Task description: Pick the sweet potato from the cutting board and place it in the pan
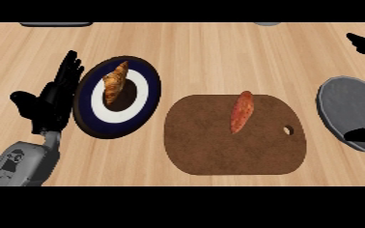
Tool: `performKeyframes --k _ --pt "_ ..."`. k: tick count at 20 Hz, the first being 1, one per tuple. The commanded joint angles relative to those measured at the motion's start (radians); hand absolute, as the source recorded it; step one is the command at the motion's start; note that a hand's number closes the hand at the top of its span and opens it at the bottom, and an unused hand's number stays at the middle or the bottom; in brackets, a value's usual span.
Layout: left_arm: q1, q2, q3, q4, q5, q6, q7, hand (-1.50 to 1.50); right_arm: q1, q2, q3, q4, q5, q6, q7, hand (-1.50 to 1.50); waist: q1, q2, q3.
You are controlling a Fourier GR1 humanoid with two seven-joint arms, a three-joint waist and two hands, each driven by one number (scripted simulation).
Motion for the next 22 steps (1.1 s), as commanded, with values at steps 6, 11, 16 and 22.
performKeyframes --k 6,11,16,22 --pt "0.042 -0.027 0.049 -0.020 -0.035 -0.049 -0.004 0.00 -0.232 0.169 0.074 0.025 0.074 0.063 0.216 -1.50 0.017 0.002 0.001" --pt "-0.012 -0.070 0.051 -0.020 -0.070 -0.033 0.044 0.00 -0.200 0.242 0.097 -0.073 0.046 0.126 0.261 -1.50 0.005 0.000 0.002" --pt "0.049 -0.073 0.078 -0.022 -0.090 -0.075 0.007 0.00 -0.292 0.304 0.140 -0.031 0.126 0.166 0.398 -1.50 0.010 0.001 0.001" --pt "-0.010 -0.084 0.137 -0.027 -0.105 -0.092 0.079 0.00 -0.196 0.373 0.119 -0.052 0.231 0.171 0.414 -1.50 0.002 0.001 0.002"
